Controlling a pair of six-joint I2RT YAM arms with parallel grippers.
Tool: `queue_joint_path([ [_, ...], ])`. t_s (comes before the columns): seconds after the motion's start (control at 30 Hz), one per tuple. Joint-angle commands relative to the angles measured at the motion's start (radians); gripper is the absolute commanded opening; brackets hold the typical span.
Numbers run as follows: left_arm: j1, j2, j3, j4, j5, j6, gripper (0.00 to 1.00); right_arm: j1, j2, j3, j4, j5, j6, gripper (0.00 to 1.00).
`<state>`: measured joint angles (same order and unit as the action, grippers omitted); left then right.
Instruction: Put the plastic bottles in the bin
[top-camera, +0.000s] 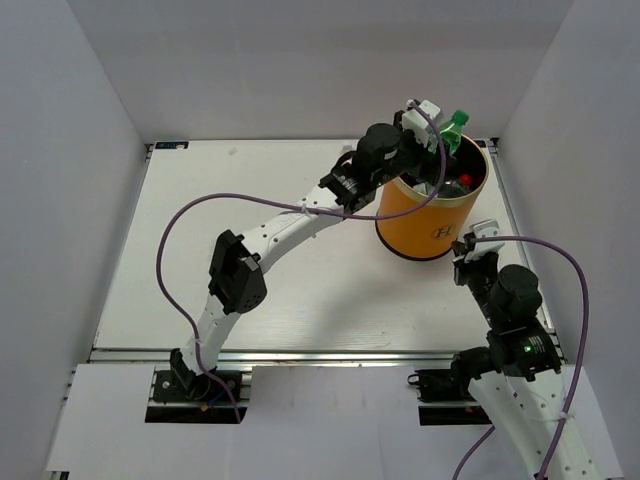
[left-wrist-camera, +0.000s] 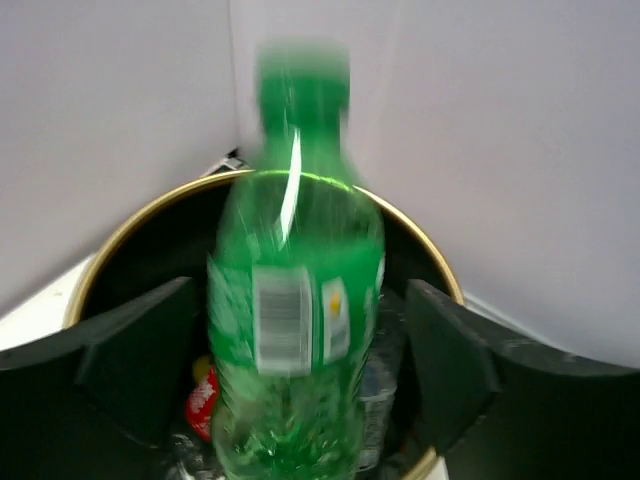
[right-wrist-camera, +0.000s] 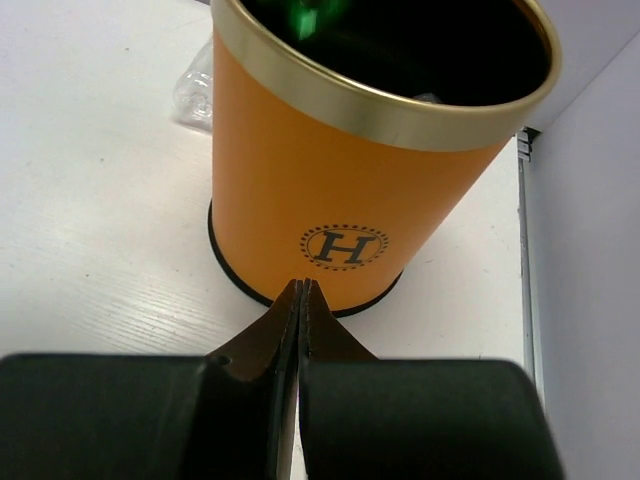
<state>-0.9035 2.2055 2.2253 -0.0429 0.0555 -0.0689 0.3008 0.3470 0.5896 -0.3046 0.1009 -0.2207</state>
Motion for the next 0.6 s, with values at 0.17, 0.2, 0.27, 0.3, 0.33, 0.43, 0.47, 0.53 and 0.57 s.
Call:
queue_joint_path([
  [0.17,0.0,-0.107,0.031,-0.049,-0.149,-0.008,1.0,0.027,-0.009,-0.004,0.002,-0.046,-0.028,0.22],
  [0.2,0.0,-0.133,0.019,-0.058,-0.181,-0.008,1.0,0.029,-0.009,-0.002,-0.004,-0.055,-0.032,0.27],
  [0.27,0.0,-0.24,-0.041,-0.096,-0.219,-0.008,1.0,0.035,-0.011,-0.001,-0.019,-0.14,-0.06,0.48],
  [0.3,0.0,-0.288,-0.076,-0.115,-0.268,-0.008,1.0,0.035,-0.011,-0.004,-0.034,-0.18,-0.075,0.54],
  [0.33,0.0,-0.338,-0.17,-0.156,-0.292,-0.008,1.0,0.037,0.0,-0.008,-0.04,-0.32,-0.144,0.63],
  [0.43,0.0,-0.576,-0.437,-0.221,-0.399,-0.041,1.0,0.047,0.077,-0.001,-0.126,-0.526,-0.239,0.67],
  [0.47,0.014,-0.64,-0.514,-0.26,-0.428,-0.054,1.0,0.05,0.136,0.01,-0.142,-0.602,-0.305,0.68],
  [0.53,0.014,-0.828,-0.724,-0.293,-0.5,-0.054,1.0,0.072,0.197,0.056,-0.153,-0.638,-0.325,0.7],
  [0.57,0.014,-0.89,-0.789,-0.307,-0.544,-0.042,1.0,0.075,0.296,0.068,-0.136,-0.604,-0.322,0.68],
])
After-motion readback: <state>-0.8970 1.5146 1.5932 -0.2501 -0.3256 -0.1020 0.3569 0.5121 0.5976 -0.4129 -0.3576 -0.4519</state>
